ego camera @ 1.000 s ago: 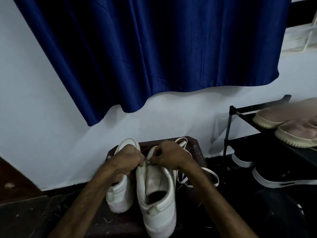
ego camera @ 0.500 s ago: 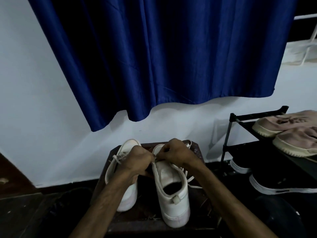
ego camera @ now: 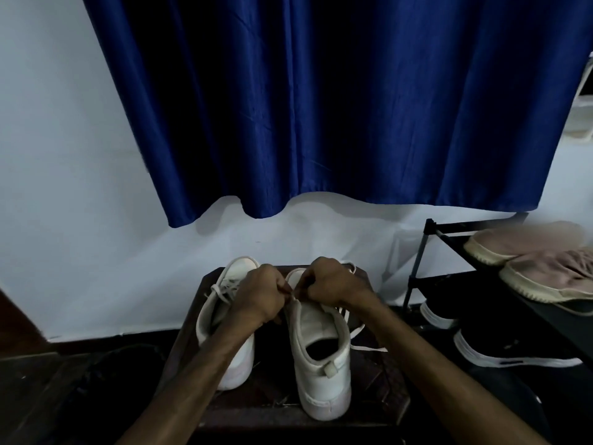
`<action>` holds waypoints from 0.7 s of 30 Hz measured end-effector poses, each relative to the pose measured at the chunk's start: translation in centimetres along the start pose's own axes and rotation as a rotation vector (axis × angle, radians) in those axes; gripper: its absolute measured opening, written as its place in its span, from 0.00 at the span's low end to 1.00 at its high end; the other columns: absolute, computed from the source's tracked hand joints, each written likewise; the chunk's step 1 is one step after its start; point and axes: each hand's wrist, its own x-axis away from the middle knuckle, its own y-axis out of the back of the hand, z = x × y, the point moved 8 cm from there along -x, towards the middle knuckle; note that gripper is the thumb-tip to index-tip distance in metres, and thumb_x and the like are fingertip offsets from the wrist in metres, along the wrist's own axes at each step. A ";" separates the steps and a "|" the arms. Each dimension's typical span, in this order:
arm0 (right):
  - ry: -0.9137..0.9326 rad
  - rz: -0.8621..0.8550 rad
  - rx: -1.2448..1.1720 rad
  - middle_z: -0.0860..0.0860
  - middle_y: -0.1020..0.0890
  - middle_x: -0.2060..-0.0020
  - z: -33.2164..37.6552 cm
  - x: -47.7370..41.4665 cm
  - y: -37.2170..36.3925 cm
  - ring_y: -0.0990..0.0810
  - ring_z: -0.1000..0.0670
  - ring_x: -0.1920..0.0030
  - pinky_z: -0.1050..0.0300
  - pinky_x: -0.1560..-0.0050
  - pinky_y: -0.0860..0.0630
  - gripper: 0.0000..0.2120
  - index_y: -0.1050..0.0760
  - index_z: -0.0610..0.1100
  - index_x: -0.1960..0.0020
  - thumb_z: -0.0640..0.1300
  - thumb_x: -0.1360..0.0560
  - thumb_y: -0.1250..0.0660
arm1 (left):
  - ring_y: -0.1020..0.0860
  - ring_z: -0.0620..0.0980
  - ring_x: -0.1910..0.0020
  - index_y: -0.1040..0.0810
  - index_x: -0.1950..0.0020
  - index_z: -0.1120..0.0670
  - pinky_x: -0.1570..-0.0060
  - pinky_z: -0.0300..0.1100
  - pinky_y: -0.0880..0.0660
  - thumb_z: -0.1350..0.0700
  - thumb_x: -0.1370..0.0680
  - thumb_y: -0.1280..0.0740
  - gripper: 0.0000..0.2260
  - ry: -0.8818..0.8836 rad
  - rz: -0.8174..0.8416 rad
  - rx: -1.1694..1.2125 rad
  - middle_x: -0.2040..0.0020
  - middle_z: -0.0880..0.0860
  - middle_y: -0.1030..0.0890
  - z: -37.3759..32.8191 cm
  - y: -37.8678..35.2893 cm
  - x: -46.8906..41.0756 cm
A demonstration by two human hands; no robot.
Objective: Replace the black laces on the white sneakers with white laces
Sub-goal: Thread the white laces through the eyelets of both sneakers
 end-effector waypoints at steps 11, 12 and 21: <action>0.004 -0.270 0.208 0.48 0.17 0.57 0.6 2.6 2.2 0.20 0.46 0.53 0.50 0.52 0.23 0.17 0.19 0.48 0.58 0.59 0.25 0.38 | 0.18 0.58 0.54 0.22 0.51 0.61 0.59 0.44 0.24 0.59 0.26 0.37 0.08 -0.105 0.073 -0.275 0.51 0.60 0.17 -1.1 -0.2 -0.6; -0.003 -0.314 0.199 0.50 0.19 0.62 0.9 3.6 2.4 0.20 0.46 0.56 0.49 0.53 0.23 0.24 0.21 0.49 0.64 0.66 0.26 0.43 | 0.17 0.58 0.55 0.23 0.52 0.60 0.61 0.44 0.24 0.59 0.26 0.37 0.07 -0.110 0.083 -0.278 0.51 0.60 0.17 -1.1 -0.3 -0.8; 0.008 -0.298 0.206 0.55 0.20 0.58 0.1 5.5 0.2 0.22 0.50 0.53 0.52 0.50 0.25 0.19 0.17 0.51 0.55 0.62 0.33 0.39 | 0.21 0.60 0.44 0.22 0.44 0.60 0.48 0.48 0.25 0.60 0.22 0.38 0.10 -0.138 -0.082 -0.468 0.43 0.60 0.20 -1.5 5.8 -1.1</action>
